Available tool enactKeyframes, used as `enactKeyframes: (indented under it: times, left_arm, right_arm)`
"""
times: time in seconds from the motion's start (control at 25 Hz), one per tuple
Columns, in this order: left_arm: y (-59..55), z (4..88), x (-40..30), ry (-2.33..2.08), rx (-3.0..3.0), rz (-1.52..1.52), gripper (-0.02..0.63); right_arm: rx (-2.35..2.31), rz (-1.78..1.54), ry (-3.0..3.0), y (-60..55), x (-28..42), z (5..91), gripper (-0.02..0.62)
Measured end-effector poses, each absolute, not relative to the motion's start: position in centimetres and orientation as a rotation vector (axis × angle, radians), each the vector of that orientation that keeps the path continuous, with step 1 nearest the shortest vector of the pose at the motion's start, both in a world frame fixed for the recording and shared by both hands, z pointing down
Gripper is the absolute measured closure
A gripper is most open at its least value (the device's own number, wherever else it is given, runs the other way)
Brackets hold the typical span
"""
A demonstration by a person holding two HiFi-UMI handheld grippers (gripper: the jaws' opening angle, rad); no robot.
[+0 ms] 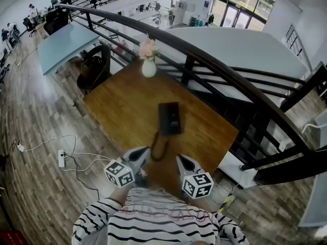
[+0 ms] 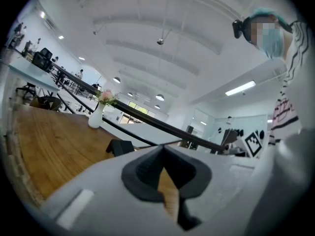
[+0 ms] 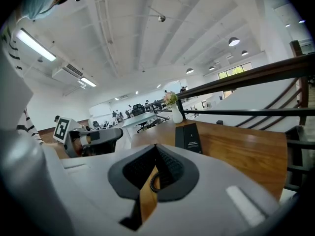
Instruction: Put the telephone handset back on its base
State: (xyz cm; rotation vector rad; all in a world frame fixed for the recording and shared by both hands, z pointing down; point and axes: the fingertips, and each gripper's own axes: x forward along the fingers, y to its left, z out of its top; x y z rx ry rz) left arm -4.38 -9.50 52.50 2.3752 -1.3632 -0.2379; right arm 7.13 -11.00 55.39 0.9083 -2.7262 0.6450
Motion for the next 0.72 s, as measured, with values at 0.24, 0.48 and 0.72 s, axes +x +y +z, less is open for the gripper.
enactKeyframes:
  times: [0.24,0.48,0.72]
  left_arm:
    - [-9.40,52.46,-4.54,-1.370,2.364,-0.243,0.603]
    - [-9.57,52.66,-4.70,-1.368,2.351,-0.246,0.603]
    - [-9.53,53.11,-4.28,-1.353,2.336,-0.243,0.603]
  right_arm:
    - [0.915,0.646,-2.715,-10.93,7.17,55.49,0.595]
    - [0.913,0.643,-2.711,-11.09,7.14,55.66,0.595]
    - [0.917,0.638,-2.706,-11.19,7.55,55.79,0.595]
